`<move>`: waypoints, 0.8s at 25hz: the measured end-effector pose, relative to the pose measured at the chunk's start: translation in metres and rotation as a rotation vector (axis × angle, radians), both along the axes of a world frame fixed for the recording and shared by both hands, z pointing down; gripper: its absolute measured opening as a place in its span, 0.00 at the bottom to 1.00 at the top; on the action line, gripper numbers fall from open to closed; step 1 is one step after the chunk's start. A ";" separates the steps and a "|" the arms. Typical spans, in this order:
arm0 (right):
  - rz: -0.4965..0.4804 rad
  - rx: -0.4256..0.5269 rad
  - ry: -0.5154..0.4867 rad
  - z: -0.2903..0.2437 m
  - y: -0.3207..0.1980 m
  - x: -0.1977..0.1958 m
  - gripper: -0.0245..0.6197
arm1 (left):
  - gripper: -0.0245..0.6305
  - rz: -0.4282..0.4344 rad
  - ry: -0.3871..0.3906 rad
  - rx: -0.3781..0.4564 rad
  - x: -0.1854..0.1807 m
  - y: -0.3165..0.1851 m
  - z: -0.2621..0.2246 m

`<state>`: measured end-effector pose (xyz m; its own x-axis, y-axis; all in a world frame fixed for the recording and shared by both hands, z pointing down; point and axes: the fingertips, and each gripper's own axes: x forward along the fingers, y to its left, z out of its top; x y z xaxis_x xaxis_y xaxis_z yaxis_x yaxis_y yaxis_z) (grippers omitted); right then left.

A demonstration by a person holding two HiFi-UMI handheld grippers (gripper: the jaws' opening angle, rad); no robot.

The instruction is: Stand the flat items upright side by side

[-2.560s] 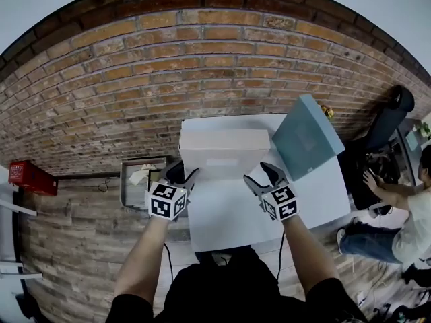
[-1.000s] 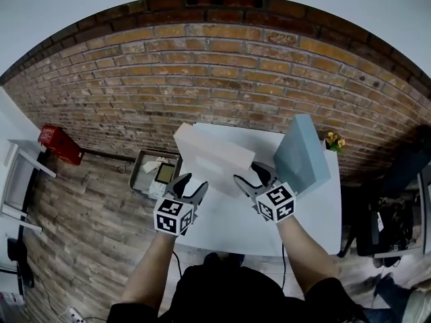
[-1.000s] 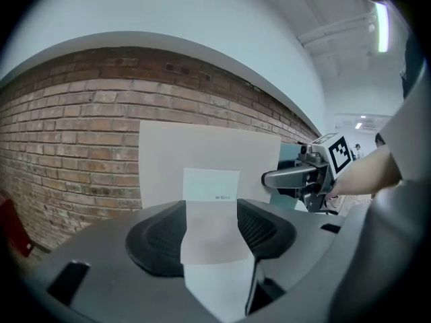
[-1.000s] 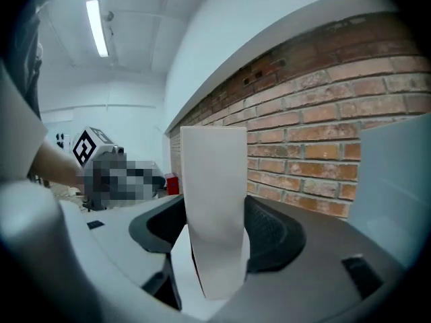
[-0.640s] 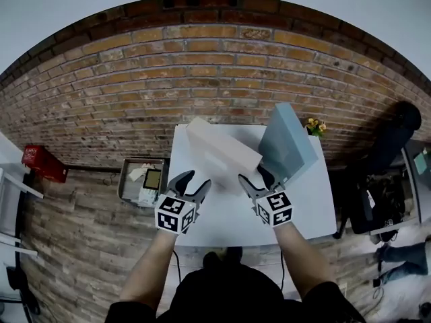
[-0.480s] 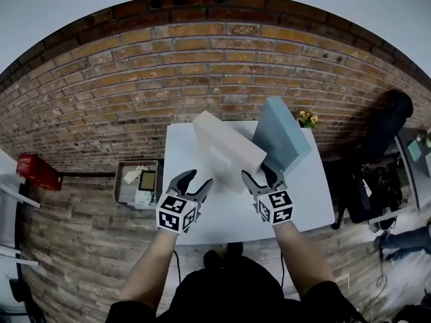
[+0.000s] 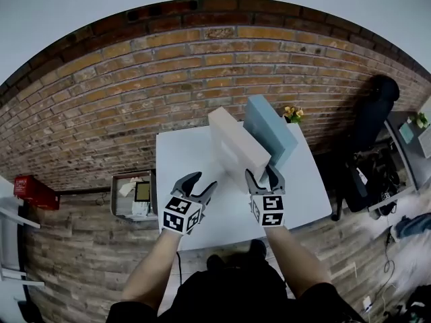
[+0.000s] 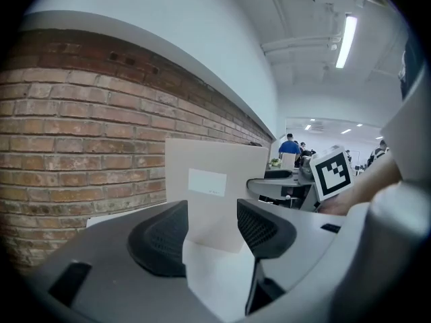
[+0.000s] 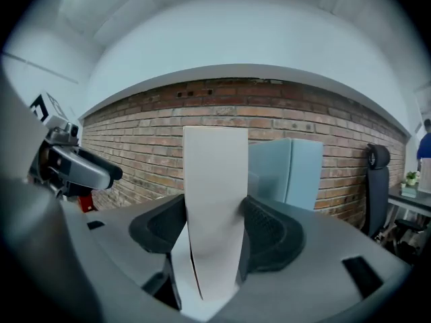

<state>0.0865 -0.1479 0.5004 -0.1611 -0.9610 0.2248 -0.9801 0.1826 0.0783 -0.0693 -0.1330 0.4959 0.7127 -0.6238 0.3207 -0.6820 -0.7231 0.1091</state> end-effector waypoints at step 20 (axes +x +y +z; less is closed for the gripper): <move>-0.207 0.031 -0.039 -0.028 0.022 0.066 0.51 | 0.55 0.082 0.029 0.027 0.108 -0.004 0.000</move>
